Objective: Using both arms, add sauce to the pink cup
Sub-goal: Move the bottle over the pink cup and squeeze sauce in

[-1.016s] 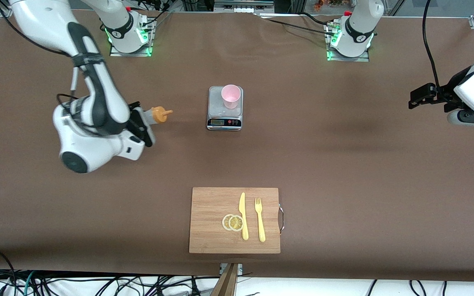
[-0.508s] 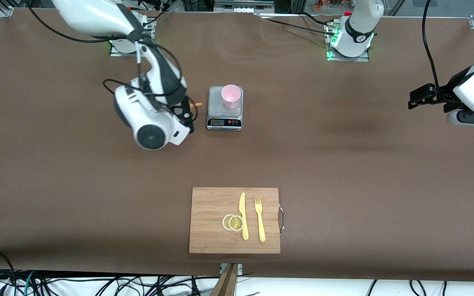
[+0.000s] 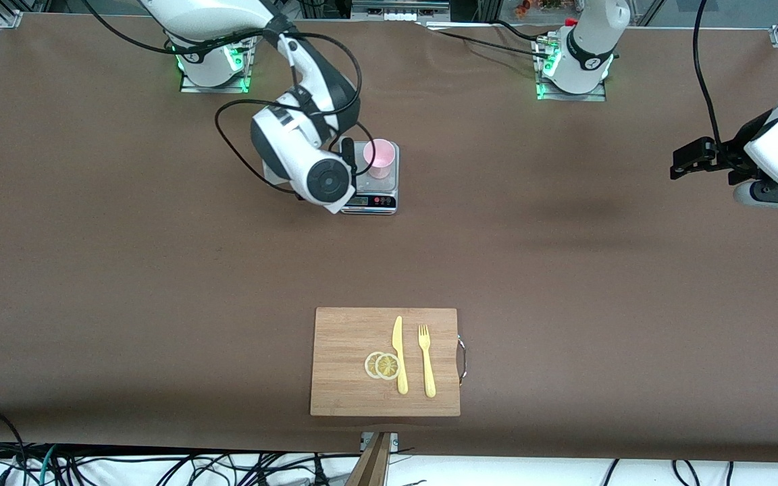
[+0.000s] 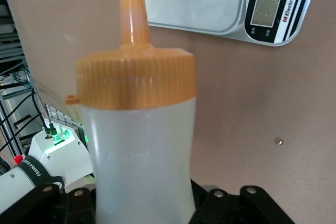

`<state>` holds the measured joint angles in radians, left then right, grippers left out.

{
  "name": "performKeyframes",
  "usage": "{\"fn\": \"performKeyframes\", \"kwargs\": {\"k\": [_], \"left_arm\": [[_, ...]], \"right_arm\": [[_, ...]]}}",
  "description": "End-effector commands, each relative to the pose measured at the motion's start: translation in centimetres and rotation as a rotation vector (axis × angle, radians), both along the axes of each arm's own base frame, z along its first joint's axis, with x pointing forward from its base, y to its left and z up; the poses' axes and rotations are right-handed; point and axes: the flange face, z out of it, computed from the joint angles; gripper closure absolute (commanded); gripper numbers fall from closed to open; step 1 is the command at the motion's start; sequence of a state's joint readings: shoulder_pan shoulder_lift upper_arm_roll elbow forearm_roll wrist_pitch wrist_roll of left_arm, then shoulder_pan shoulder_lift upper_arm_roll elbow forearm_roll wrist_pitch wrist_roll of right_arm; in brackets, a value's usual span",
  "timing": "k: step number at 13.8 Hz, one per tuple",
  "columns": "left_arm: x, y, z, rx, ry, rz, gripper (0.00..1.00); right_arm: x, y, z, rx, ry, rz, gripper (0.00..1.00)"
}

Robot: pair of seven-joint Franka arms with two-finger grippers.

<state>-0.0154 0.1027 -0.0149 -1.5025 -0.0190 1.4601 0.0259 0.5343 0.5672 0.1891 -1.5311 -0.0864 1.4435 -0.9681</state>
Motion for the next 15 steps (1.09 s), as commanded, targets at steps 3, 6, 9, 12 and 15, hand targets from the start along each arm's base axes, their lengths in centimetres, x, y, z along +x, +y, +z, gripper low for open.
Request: {"fn": "performKeyframes", "kwargs": {"k": [3, 6, 9, 12, 15], "left_arm": [[0.6, -0.1, 0.1, -0.004, 0.004, -0.013, 0.0], [0.6, -0.3, 0.1, -0.004, 0.004, -0.013, 0.0], [0.7, -0.1, 0.4, -0.003, -0.003, -0.015, 0.0], [0.8, -0.2, 0.5, -0.003, -0.007, -0.015, 0.0], [0.9, -0.1, 0.5, -0.003, -0.007, -0.013, 0.0]], "right_arm": [[-2.2, 2.3, 0.2, -0.09, -0.065, 0.046, 1.0], [-3.1, 3.6, 0.2, -0.116, -0.098, 0.066, 1.0], [-3.5, 5.0, 0.5, -0.151, -0.11, 0.061, 1.0], [-3.3, 5.7, 0.3, -0.161, -0.12, 0.065, 1.0], [-3.3, 5.7, 0.3, -0.159, -0.123, 0.057, 1.0]]}}
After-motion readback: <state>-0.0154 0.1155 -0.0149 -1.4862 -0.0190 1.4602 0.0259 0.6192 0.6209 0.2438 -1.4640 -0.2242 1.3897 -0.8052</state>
